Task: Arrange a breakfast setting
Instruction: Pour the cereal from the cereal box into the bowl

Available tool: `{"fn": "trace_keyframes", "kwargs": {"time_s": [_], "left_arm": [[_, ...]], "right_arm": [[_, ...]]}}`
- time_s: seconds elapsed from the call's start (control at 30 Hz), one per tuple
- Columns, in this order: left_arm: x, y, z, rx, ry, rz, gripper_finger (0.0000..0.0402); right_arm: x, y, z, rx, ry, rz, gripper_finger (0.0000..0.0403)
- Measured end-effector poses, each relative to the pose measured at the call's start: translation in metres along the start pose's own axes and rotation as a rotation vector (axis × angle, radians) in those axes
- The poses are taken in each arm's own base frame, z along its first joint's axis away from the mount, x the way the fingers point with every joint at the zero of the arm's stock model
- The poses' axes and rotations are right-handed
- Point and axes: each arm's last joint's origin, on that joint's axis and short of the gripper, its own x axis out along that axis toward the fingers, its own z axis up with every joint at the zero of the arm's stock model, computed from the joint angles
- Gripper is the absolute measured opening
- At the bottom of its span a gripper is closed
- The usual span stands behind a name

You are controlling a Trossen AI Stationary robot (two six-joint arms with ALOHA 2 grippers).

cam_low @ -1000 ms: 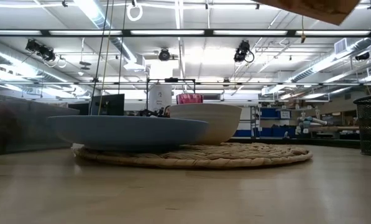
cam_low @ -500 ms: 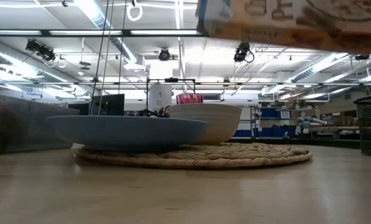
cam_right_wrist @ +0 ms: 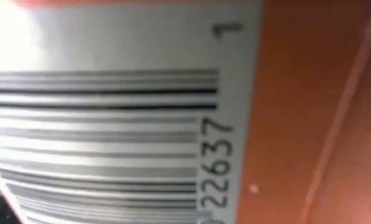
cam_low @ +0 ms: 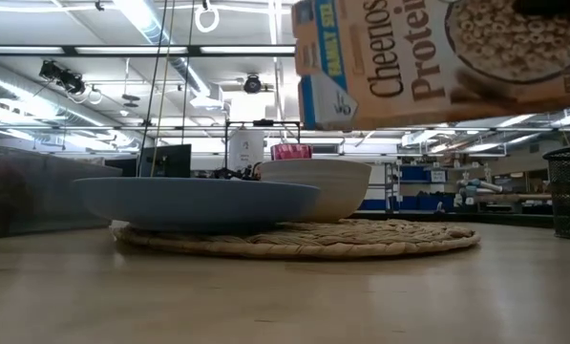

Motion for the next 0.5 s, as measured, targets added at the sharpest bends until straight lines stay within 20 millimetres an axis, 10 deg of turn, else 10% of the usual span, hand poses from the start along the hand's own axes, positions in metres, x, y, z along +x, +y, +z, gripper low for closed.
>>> {"fn": "trace_keyframes", "kwargs": {"time_s": [0.5], "left_arm": [[-0.003,-0.002,-0.002,0.006,0.016,-0.028,0.0315]], "right_arm": [[0.026,0.007,0.014,-0.095,0.148,-0.053,0.0274]]}}
